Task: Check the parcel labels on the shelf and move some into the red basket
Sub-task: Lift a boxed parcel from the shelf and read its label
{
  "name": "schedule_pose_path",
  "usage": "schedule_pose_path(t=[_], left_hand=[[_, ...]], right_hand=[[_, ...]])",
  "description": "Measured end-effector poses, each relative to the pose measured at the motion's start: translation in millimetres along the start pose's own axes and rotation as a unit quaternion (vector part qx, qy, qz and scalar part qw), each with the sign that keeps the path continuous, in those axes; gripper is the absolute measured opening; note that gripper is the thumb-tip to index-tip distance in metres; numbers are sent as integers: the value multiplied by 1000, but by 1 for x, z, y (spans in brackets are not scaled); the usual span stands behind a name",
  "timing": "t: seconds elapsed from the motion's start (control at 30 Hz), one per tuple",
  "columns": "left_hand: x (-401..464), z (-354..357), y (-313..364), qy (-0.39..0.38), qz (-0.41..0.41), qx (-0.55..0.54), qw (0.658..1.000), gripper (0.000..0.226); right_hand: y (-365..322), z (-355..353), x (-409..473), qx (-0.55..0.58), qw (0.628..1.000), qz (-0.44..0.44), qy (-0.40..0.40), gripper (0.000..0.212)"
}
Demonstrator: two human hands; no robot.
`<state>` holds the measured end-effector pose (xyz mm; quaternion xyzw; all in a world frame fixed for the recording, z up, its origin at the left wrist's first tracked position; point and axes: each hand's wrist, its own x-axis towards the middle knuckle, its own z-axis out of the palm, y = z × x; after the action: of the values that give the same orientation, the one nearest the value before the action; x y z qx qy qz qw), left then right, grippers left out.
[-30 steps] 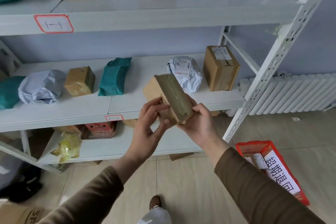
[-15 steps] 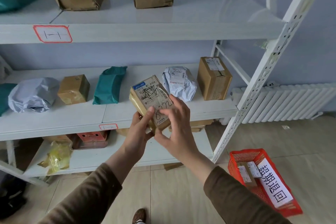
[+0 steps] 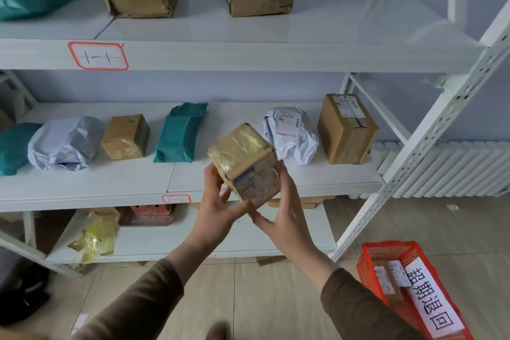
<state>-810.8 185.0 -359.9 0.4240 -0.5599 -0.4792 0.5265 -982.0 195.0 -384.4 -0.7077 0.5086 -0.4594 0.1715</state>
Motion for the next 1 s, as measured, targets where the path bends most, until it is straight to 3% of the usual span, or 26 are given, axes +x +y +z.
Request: schedule_pose_path(t=[0.13,0.27,0.37,0.57,0.7,0.87,1.0], left_hand=[[19,-17,-10,-19,-133,-205,969,52],[40,-27,-28,-4,-215,-289,933,55],[59,-29,-37,-8,-219,-254,942,52],[98,-30,-57,41,-262,-169,949,62],[121,-31,-63,34,-268,-116,956,44],[162,-43,-70,3,-279,-35,960,30],[201,-55,-83,8,-292,4,956,36]], right_hand=[[2,7,13,28,1000,-1,0,80],[1,14,26,138,988,58,-31,63],[4,22,40,237,956,169,-37,50],[26,49,81,364,857,365,-14,28],[43,75,113,367,801,473,19,36],[68,114,155,354,783,512,16,24],[89,140,185,291,820,492,17,16]])
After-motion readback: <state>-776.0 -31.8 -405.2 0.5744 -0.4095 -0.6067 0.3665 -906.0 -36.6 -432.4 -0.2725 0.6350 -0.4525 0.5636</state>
